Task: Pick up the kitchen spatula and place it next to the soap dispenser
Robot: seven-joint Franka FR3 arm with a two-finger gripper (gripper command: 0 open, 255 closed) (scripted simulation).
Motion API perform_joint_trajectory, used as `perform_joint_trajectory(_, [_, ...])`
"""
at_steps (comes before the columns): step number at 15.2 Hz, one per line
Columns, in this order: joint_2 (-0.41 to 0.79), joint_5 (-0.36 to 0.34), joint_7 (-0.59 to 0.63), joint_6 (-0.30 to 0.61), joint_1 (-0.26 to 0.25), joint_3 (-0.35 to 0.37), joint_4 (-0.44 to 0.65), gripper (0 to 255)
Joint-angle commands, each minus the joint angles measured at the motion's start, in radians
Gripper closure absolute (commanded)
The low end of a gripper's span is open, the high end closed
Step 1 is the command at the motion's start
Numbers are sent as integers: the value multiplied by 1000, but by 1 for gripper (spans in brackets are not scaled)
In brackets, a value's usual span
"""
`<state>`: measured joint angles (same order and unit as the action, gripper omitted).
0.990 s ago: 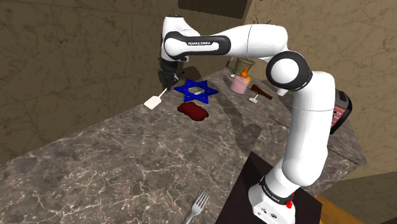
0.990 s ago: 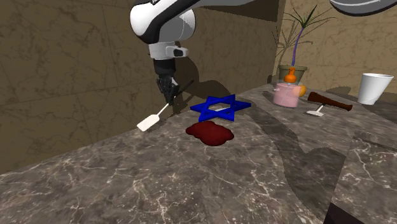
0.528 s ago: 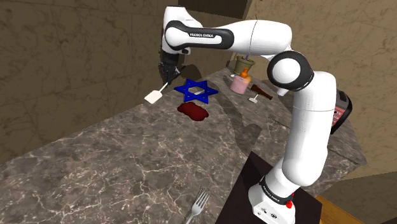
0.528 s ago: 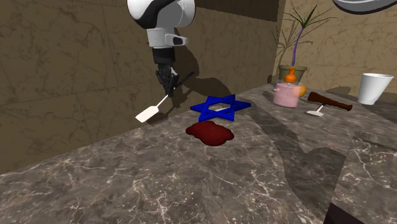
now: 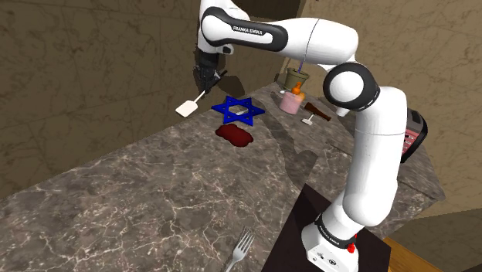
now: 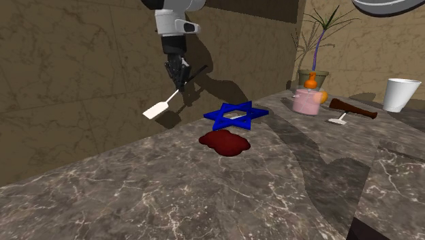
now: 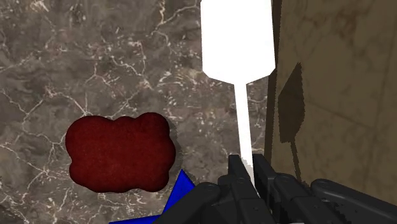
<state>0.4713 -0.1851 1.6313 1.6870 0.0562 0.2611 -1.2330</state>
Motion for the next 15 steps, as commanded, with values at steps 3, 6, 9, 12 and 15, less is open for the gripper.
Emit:
perform_joint_trajectory(3, [6, -1, -5, -59, -6, 1, 64, 255])
perform_joint_trajectory(6, [19, -3, -8, -107, -13, 0, 125, 255])
perform_joint_trajectory(9, [37, -7, -12, -159, -22, -1, 196, 255])
perform_joint_trajectory(12, [63, -13, -17, -216, -34, -2, 279, 255])
perform_joint_trajectory(15, [100, -21, -23, -282, -50, -5, 384, 255])
